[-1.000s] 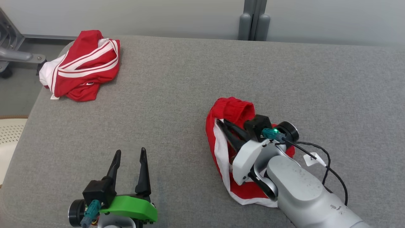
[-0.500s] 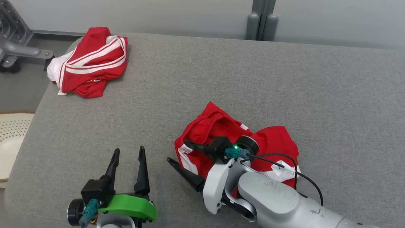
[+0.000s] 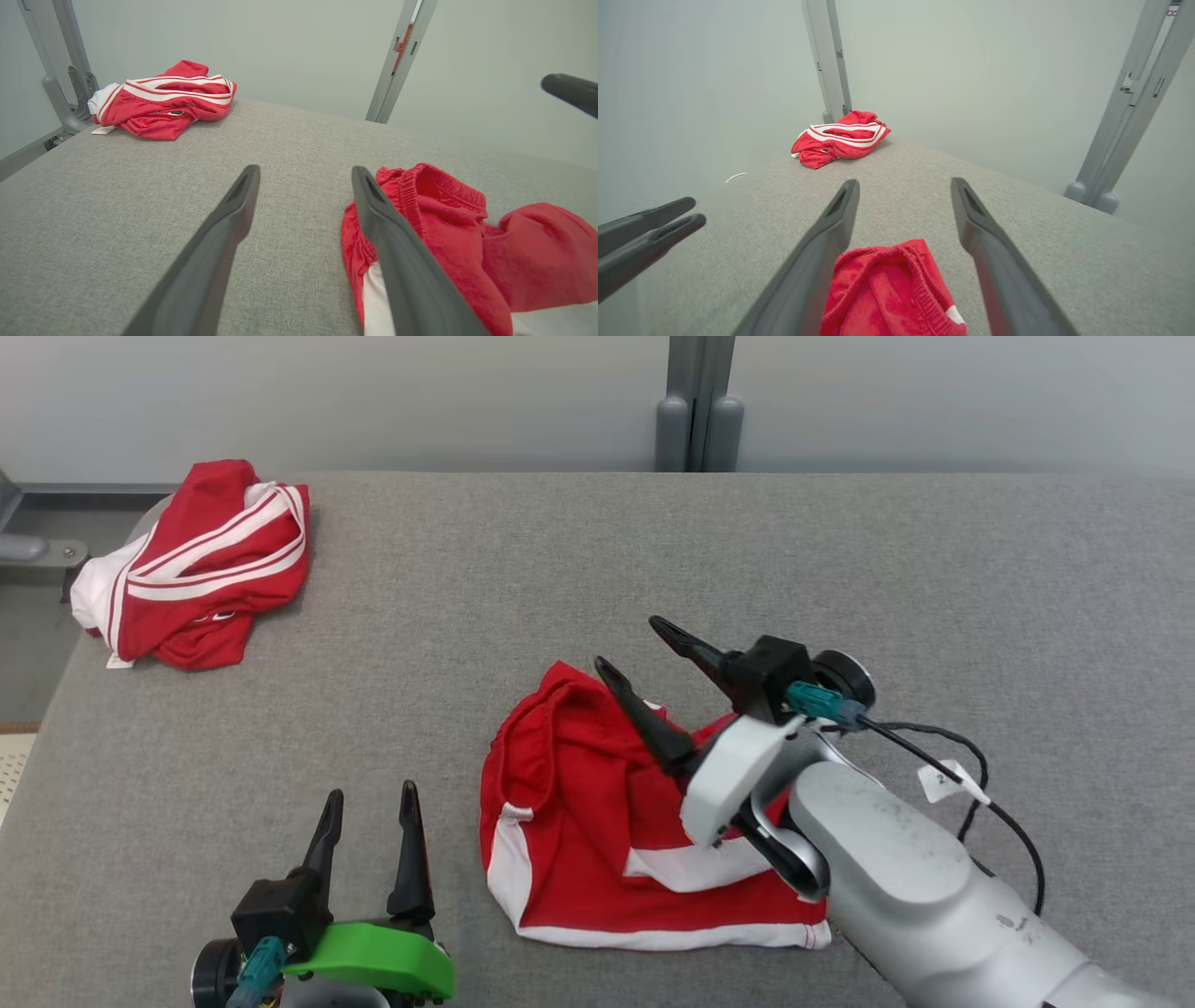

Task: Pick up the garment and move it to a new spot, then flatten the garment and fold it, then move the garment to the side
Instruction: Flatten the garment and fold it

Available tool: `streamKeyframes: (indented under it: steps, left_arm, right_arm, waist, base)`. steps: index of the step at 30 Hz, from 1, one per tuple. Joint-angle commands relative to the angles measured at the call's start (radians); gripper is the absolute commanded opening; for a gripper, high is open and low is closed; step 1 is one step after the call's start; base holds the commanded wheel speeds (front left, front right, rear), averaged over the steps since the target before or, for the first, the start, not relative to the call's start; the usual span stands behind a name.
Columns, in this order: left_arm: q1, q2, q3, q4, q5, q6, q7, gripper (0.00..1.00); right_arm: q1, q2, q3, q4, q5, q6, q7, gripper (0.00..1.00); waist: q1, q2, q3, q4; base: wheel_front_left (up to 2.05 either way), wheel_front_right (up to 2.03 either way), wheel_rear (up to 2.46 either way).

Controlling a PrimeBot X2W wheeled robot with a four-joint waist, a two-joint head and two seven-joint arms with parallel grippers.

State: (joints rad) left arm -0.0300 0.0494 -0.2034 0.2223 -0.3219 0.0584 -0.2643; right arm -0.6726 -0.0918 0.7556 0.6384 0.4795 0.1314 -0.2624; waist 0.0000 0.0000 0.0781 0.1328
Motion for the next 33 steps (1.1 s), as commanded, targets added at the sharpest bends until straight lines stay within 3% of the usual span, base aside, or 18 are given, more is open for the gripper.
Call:
streamKeyframes:
  steps: [1, 8, 16, 23, 32, 33]
  left_arm:
    - [0.014, 0.002, 0.0, -0.003, 0.004, -0.002, 0.0, 1.0]
    - [0.027, 0.002, -0.001, 0.0, 0.006, -0.006, 0.0, 1.0]
    - [0.019, 0.002, -0.004, -0.001, 0.008, -0.009, 0.0, 1.0]
    - [-0.007, 0.002, -0.013, 0.005, 0.011, -0.011, 0.0, 1.0]
    - [-0.024, 0.002, -0.013, 0.003, 0.001, -0.006, 0.0, 1.0]
    - [-0.025, 0.002, -0.013, 0.003, 0.0, -0.006, 0.0, 1.0]
  right_arm:
    - [0.047, -0.018, -0.027, -0.014, -0.029, -0.001, -0.003, 1.0]
    - [0.239, -0.087, -0.141, -0.091, -0.138, -0.001, -0.003, 1.0]
    - [0.375, -0.088, -0.065, -0.124, -0.183, -0.001, 0.015, 1.0]
    - [0.325, -0.049, 0.061, -0.056, -0.184, -0.001, 0.028, 1.0]
    - [0.223, -0.002, 0.123, 0.138, -0.159, -0.001, 0.02, 1.0]
    - [0.214, 0.001, 0.126, 0.154, -0.154, -0.001, 0.018, 0.96]
  waist:
    - [0.0, 0.0, -0.014, -0.021]
    - [0.0, 0.0, -0.029, -0.047]
    - [0.0, 0.0, -0.016, -0.066]
    - [0.0, 0.0, 0.004, -0.042]
    - [0.0, 0.0, 0.023, 0.009]
    - [0.0, 0.0, 0.025, 0.012]
  base:
    - [0.0, 0.0, 0.0]
    - [0.0, 0.0, 0.0]
    - [0.0, 0.0, 0.0]
    - [0.0, 0.0, 0.0]
    - [0.0, 0.0, 0.0]
    - [0.0, 0.0, 0.0]
